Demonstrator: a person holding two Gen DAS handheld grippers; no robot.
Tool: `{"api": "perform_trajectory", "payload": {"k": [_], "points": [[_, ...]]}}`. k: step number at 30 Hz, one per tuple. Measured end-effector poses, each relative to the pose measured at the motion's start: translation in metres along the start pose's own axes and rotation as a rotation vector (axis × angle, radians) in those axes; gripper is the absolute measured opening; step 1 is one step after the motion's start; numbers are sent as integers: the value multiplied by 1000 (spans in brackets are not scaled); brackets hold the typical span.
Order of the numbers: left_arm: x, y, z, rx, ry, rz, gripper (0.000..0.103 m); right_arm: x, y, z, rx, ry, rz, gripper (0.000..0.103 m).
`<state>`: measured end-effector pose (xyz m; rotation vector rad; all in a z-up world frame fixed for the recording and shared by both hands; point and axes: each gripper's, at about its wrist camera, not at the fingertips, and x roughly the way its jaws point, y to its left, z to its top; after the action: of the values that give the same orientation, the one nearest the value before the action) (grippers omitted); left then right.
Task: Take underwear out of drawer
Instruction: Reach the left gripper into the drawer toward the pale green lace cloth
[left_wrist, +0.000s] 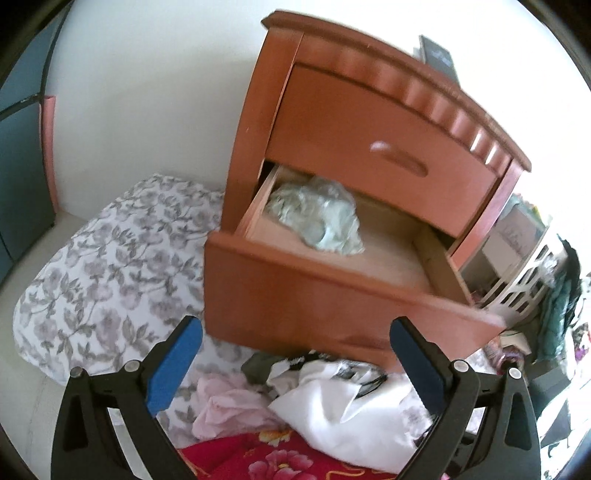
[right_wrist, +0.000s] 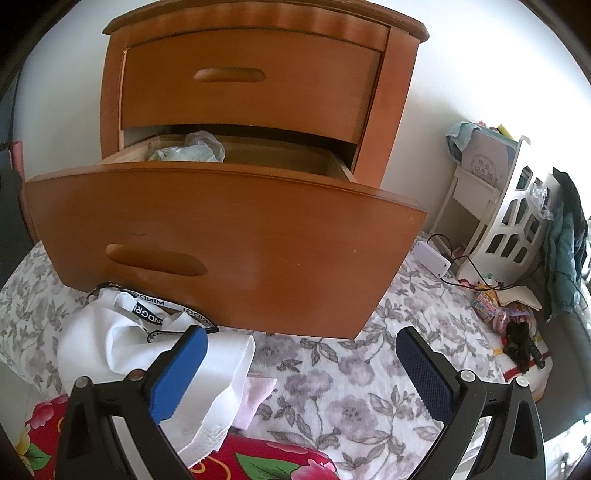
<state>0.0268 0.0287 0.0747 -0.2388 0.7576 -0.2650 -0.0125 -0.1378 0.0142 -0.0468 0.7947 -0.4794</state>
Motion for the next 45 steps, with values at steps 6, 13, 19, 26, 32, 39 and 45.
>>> {"api": "perform_trajectory", "payload": {"k": [6,13,19,26,32,39,45], "points": [[-6,-8,31,32,-26,-15,101,2,-1,0,2,10,13,103],[12,-37,70,87,15,-29,101,5,-3,-1,14,25,35,103],[47,-60,98,175,83,42,101,7,-6,-1,32,33,49,103],[97,-66,129,171,236,107,101,12,-11,-2,56,56,70,103],[135,-75,138,215,334,140,101,16,-16,-3,83,72,99,103],[170,-76,150,147,379,209,101,20,-26,-4,138,89,125,103],[187,-86,144,96,363,244,90,22,-29,-5,158,99,144,103]]}}
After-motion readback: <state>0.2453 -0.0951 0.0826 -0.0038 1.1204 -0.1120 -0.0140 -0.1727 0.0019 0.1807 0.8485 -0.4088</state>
